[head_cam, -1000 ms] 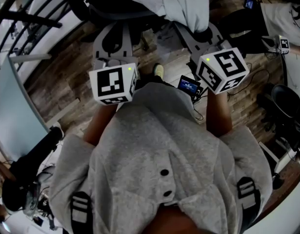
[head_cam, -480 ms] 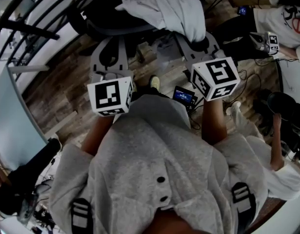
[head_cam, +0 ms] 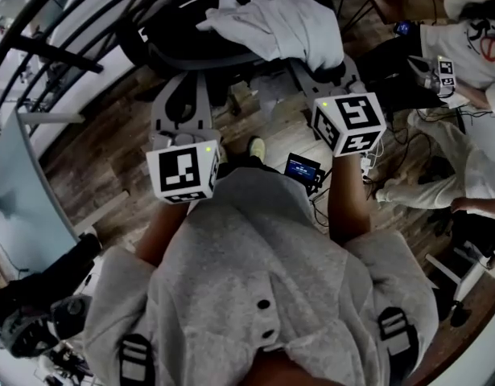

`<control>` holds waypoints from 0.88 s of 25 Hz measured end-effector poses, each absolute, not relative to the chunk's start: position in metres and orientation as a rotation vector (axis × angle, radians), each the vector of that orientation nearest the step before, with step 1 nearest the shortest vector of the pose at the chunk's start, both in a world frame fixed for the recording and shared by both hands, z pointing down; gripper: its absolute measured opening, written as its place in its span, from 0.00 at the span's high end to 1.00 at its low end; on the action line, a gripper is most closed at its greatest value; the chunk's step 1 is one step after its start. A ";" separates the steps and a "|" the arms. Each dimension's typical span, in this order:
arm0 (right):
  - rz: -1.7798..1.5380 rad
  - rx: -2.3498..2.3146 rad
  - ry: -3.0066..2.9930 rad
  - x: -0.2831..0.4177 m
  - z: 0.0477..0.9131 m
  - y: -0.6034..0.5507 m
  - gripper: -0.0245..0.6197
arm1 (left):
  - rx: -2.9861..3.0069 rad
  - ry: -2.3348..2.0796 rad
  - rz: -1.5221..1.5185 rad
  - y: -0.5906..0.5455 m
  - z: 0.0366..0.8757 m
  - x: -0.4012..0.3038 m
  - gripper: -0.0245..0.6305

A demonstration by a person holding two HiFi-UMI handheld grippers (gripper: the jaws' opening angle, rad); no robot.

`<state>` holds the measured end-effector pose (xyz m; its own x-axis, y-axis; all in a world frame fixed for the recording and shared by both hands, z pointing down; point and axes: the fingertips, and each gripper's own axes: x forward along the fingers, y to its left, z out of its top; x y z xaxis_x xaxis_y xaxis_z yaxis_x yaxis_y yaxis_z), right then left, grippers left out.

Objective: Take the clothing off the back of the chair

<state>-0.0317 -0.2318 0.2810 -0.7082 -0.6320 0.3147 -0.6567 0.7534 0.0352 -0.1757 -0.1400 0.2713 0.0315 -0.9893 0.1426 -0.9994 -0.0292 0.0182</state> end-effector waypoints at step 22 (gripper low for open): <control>0.200 1.396 -2.815 0.004 0.247 -0.252 0.86 | 2.230 -2.052 0.134 -0.153 0.284 -0.149 0.95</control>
